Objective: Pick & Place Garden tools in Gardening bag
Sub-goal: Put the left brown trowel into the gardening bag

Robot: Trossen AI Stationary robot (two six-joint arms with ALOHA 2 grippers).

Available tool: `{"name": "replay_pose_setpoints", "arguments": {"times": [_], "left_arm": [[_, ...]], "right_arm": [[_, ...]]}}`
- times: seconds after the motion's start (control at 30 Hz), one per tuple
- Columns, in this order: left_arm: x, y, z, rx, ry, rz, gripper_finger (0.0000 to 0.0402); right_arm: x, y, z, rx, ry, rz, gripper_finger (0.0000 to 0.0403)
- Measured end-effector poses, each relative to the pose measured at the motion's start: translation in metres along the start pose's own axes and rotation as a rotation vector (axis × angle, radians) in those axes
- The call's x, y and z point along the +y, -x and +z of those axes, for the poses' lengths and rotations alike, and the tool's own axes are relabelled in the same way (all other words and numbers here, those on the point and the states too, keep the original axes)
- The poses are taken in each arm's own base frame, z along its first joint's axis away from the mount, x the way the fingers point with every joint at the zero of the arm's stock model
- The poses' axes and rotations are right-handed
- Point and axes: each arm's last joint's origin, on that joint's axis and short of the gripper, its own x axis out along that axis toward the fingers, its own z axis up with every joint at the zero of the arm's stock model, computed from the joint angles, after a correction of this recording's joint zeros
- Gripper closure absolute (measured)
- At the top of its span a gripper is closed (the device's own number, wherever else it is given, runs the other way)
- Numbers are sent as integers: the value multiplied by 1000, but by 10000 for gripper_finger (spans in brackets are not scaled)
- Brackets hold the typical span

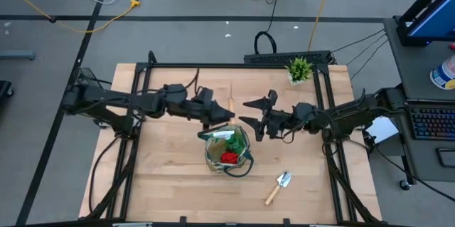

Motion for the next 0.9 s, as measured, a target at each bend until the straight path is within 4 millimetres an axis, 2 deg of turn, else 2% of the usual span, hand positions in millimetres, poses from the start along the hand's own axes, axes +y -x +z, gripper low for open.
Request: {"name": "replay_pose_setpoints", "arguments": {"times": [0.2,0.5,0.9], "left_arm": [[14,-14,4,22,69,28,338],[24,-24,1,53,135,30,338],[19,-26,-6,60,171,12,338]], "right_arm": [[0,0,1,-6,11,-3,154],[1,0,1,-3,38,-2,154],[1,1,0,4,38,6,154]]}}
